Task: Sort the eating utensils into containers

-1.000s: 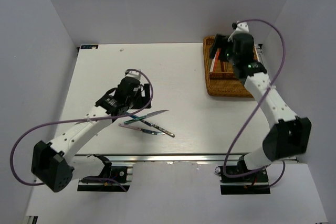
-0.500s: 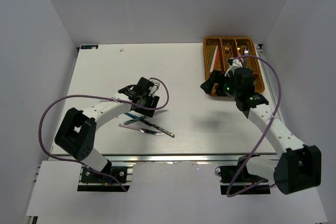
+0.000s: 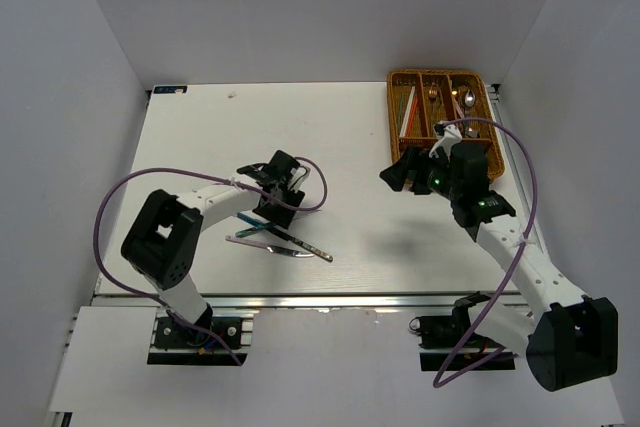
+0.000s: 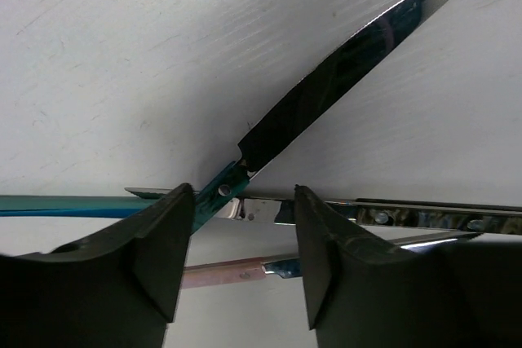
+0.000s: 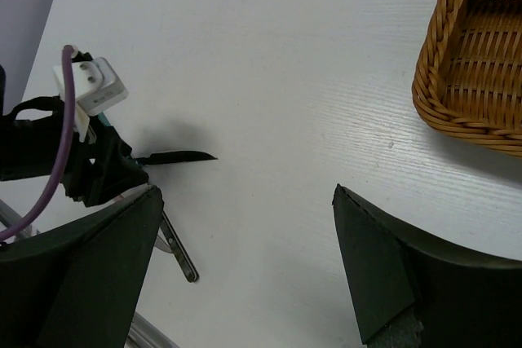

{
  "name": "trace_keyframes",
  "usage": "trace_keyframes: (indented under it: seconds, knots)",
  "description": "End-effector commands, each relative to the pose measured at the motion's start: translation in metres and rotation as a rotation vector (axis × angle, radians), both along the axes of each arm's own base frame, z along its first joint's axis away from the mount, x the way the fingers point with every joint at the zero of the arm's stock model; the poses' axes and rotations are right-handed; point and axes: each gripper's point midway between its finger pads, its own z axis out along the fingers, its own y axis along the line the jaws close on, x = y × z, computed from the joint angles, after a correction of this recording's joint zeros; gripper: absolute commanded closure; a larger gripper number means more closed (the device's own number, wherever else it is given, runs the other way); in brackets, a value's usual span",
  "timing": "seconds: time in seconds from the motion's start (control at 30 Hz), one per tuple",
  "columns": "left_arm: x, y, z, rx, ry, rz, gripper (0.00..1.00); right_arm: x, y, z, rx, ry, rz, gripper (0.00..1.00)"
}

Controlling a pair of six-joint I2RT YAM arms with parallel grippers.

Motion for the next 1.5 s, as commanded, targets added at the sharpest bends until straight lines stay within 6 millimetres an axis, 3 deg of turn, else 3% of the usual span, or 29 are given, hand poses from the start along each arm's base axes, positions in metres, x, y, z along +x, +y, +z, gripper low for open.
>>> trace_keyframes:
  seconds: [0.0,0.47,0.93,1.1,1.23,1.37,1.47]
  knots:
    - [0.014,0.003,0.01,0.004,-0.045,0.013,0.4,0.0,0.005,0.024,0.039,-0.091,0.023,0.11]
    - [0.017,0.001,-0.01,-0.002,0.019,0.012,0.49,-0.004,0.003,0.029,0.056,-0.118,0.015,0.11]
    - [0.016,-0.003,-0.013,-0.012,0.043,0.008,0.75,-0.005,0.003,0.028,0.058,-0.117,0.008,0.11]
    - [0.022,-0.009,-0.004,-0.043,0.016,0.001,0.81,-0.005,0.002,0.028,0.059,-0.118,0.006,0.11]
    - [0.036,-0.02,0.015,-0.078,-0.035,-0.017,0.87,-0.004,0.001,0.029,0.06,-0.118,-0.001,0.11]
    - [0.049,-0.032,0.037,-0.091,-0.082,-0.042,1.0,-0.004,0.001,0.03,0.058,-0.121,-0.004,0.11]
    - [0.054,-0.042,0.05,-0.092,-0.094,-0.066,1.0,-0.003,0.0,0.03,0.052,-0.119,-0.011,0.11]
